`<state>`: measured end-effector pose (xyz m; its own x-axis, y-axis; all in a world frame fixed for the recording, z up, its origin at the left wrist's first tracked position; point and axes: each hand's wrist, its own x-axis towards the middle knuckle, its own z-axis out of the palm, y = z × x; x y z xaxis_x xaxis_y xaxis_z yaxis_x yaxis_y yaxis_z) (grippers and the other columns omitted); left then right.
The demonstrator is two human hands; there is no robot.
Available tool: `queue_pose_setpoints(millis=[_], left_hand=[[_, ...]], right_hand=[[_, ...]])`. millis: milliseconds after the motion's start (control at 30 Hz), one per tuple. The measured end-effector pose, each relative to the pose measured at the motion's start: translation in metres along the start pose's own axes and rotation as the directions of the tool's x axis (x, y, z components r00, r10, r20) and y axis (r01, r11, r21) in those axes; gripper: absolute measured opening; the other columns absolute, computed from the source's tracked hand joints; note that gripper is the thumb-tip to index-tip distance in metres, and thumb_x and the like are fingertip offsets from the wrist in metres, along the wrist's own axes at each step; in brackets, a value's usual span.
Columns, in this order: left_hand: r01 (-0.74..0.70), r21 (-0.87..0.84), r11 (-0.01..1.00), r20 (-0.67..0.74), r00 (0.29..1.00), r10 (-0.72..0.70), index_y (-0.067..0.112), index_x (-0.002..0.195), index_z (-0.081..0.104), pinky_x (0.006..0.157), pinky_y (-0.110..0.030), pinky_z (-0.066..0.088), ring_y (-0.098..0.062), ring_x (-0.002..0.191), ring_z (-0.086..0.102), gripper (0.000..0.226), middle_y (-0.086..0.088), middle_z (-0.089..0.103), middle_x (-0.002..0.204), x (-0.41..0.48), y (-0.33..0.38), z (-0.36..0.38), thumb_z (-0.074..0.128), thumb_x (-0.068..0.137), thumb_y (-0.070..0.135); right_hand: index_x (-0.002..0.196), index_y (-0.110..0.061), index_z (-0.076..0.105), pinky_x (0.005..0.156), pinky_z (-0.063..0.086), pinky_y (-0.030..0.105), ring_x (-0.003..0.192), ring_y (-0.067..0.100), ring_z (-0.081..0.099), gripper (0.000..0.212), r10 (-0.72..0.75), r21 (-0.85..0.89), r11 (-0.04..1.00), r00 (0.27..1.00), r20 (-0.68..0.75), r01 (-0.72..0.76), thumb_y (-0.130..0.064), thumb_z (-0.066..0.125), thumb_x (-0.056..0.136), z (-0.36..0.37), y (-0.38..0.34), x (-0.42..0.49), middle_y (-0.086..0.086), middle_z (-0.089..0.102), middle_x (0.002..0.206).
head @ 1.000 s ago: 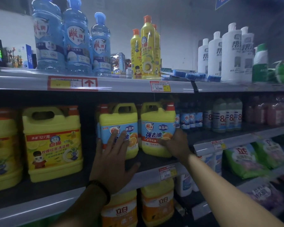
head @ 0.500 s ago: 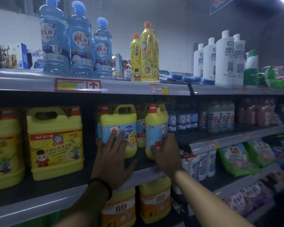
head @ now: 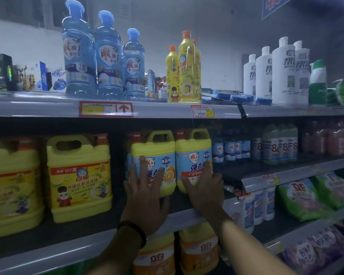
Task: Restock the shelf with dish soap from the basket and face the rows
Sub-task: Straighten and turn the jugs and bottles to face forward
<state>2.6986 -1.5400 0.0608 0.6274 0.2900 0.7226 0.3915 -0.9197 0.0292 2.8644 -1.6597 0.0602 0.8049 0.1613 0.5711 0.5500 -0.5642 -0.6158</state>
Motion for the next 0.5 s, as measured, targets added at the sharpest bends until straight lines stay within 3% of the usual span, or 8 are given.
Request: queue_pose_setpoints(millis=[133,300,500], left_hand=[[0.038,-0.028,0.999,-0.006,0.999,-0.038,0.027,0.167,0.007,0.118,-0.073,0.029,-0.050,0.156,-0.016,0.096,-0.015,-0.032,0.169,-0.0006,-0.0008,0.0044,0.051,0.090,0.064],[0.057,-0.097,0.994,-0.025,0.998,-0.060,0.025,0.167,0.005,0.116,-0.066,0.040,-0.051,0.157,-0.007,0.100,-0.011,-0.033,0.168,-0.0019,-0.0001,0.0077,0.055,0.088,0.062],[0.048,-0.069,0.996,-0.020,0.999,-0.049,0.026,0.167,-0.001,0.117,-0.066,0.037,-0.055,0.155,-0.005,0.100,-0.012,-0.036,0.167,-0.0023,-0.0007,0.0099,0.050,0.090,0.064]], right_hand=[[0.164,-0.027,0.024,0.097,0.051,0.049,0.119,0.042,0.054,0.079,-0.020,0.011,1.000,0.997,-0.073,0.021,-0.063,0.054,0.100,0.0042,0.0034,-0.0037,0.020,0.048,0.138],[0.151,-0.020,0.033,0.090,0.057,0.049,0.115,0.040,0.060,0.085,0.028,0.043,0.999,0.999,-0.018,-0.028,-0.069,0.066,0.090,0.0076,0.0062,0.0019,0.015,0.048,0.131],[0.148,-0.015,0.036,0.086,0.058,0.048,0.114,0.039,0.063,0.085,0.049,0.025,0.998,0.999,0.003,-0.049,-0.069,0.069,0.090,0.0123,0.0065,0.0055,0.014,0.047,0.134]])
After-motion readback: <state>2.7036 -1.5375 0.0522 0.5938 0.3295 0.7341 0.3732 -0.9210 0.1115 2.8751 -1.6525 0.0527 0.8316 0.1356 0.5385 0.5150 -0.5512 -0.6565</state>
